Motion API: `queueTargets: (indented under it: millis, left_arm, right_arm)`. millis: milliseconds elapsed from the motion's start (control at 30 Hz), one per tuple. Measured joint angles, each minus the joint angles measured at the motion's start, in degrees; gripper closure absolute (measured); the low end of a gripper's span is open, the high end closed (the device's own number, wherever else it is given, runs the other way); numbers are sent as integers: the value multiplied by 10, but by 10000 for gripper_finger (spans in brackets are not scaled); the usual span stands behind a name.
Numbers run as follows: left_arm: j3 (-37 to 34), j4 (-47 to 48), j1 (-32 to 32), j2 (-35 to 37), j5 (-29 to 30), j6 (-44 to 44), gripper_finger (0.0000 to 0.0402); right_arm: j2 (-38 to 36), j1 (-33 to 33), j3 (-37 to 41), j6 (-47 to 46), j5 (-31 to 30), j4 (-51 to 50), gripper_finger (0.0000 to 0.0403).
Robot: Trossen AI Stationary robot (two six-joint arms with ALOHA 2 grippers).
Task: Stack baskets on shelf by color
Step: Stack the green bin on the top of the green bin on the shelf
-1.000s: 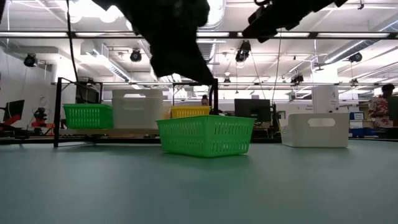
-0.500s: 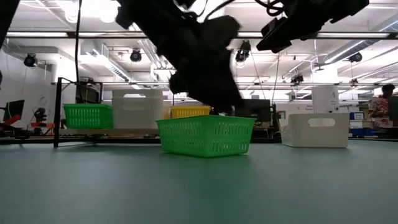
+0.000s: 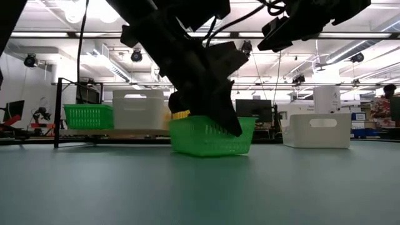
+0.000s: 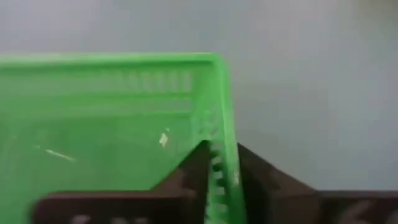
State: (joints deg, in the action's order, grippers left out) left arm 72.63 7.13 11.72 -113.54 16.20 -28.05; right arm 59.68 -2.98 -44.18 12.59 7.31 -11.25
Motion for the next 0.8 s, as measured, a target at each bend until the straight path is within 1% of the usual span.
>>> queueTargets:
  millis: [33, 67, 167, 300, 400, 467, 533, 600, 667, 733, 800]
  left_arm:
    - [0, 5, 0, 4, 0, 3, 379]
    - [0, 14, 0, 10, 2, 9, 389]
    - [-1, 39, 7, 32, 6, 49, 395]
    - [-2, 95, 28, 95, 5, 139, 400]
    - [-7, 165, 53, 157, 3, 250, 401]
    - [-10, 245, 70, 199, 1, 318, 401]
    - [-11, 340, 78, 246, 7, 355, 401]
    - [-11, 428, 77, 301, 36, 359, 401]
    - [-16, 490, 63, 358, 87, 359, 401]
    - [-28, 532, 46, 415, 119, 360, 401]
    - [-45, 545, 22, 476, 128, 360, 401]
  right_arm:
    - [0, 0, 0, 1, 0, 0, 262]
    - [0, 0, 0, 1, 0, -1, 261]
    - [0, 0, 0, 1, 0, -11, 264]
    - [0, 0, 0, 1, 0, -22, 272]
    - [0, 0, 0, 4, 0, -20, 278]
    - [0, 0, 0, 11, 0, -19, 282]
    - [0, 0, 0, 14, 0, -18, 285]
    - [0, 0, 0, 16, 0, -17, 288]
    - [0, 0, 0, 16, 0, -17, 291]
    - [0, 0, 0, 20, 0, -11, 294]
    - [0, 0, 0, 25, 0, -4, 297]
